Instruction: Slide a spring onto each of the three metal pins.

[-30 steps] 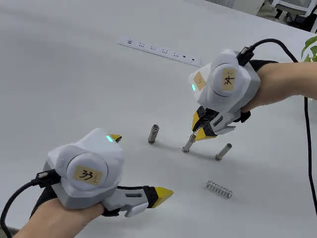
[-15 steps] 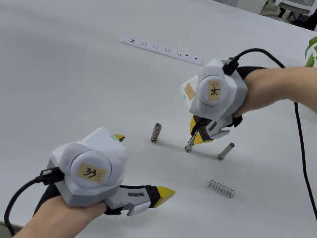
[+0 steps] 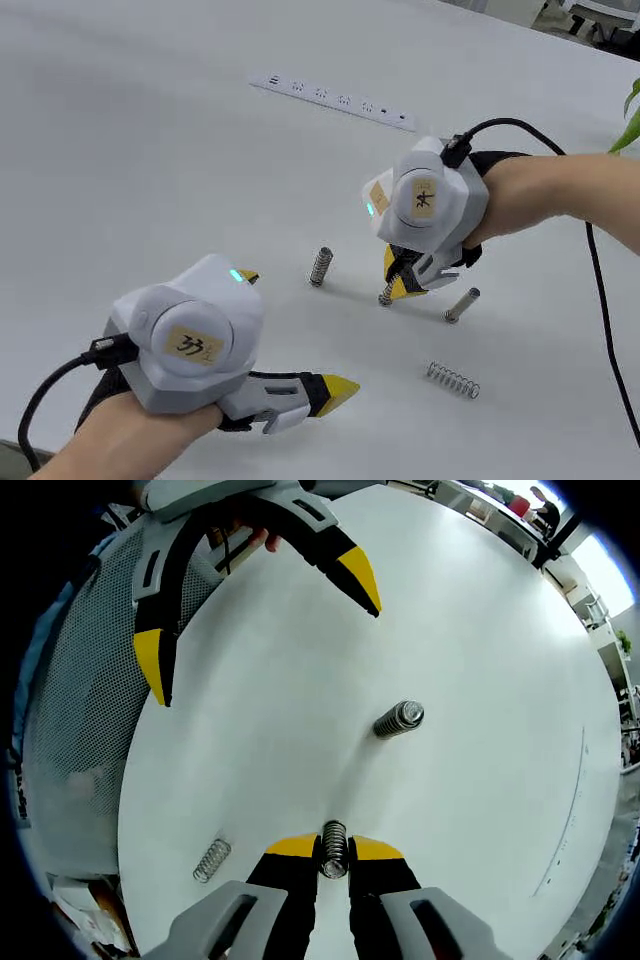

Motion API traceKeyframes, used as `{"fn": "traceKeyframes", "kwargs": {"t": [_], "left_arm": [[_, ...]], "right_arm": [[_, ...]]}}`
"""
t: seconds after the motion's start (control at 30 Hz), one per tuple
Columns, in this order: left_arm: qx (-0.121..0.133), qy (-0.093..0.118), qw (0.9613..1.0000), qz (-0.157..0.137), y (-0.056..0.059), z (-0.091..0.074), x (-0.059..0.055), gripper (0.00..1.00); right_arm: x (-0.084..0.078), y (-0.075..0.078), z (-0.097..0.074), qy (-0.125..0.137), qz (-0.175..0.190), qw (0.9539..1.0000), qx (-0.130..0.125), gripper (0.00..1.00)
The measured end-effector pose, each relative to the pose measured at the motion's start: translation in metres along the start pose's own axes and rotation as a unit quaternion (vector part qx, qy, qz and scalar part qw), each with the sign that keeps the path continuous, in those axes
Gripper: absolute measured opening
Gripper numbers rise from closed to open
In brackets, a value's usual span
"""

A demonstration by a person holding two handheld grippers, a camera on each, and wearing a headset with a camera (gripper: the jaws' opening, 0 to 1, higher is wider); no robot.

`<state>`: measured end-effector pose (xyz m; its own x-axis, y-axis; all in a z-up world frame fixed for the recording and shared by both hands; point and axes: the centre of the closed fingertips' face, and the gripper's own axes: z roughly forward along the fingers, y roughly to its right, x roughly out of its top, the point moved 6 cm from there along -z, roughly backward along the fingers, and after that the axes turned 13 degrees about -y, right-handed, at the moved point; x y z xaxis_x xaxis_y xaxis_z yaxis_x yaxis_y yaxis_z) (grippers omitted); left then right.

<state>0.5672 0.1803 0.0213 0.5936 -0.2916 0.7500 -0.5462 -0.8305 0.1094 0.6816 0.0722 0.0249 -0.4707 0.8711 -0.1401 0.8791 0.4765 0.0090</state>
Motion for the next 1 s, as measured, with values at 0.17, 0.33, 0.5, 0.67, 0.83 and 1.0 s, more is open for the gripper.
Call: {"fn": "traceKeyframes", "kwargs": {"t": [0.17, 0.33, 0.5, 0.67, 0.83, 1.0], "left_arm": [[0.0, 0.0, 1.0, 0.001, -0.0007, 0.0008, 0.0, 0.89], [-0.001, -0.001, 1.0, 0.001, -0.0009, 0.0007, 0.0, 0.89], [-0.001, -0.002, 1.0, 0.0, -0.0016, 0.0011, -0.0013, 0.89], [-0.001, 0.0, 1.0, 0.0, -0.0014, 0.0006, -0.0015, 0.89], [-0.002, 0.0, 1.0, 0.0, -0.0006, 0.0003, -0.0026, 0.89], [-0.002, -0.001, 1.0, 0.0, 0.0004, -0.0004, -0.0035, 0.89]], "right_arm": [[-0.0004, 0.0004, 0.0016, 0.0, 0.002, 1.0, 0.001, 0.08], [0.0005, 0.001, 0.002, 0.001, 0.002, 1.0, 0.0, 0.08], [0.0014, 0.0009, 0.0024, 0.002, 0.003, 1.0, 0.0, 0.08], [0.0018, 0.0002, 0.003, 0.001, 0.002, 1.0, -0.001, 0.08], [0.003, -0.0015, 0.0041, 0.01, 0.013, 0.9999, 0.004, 0.13], [0.003, -0.0015, 0.0045, 0.023, 0.024, 0.9994, -0.005, 0.41]]}}
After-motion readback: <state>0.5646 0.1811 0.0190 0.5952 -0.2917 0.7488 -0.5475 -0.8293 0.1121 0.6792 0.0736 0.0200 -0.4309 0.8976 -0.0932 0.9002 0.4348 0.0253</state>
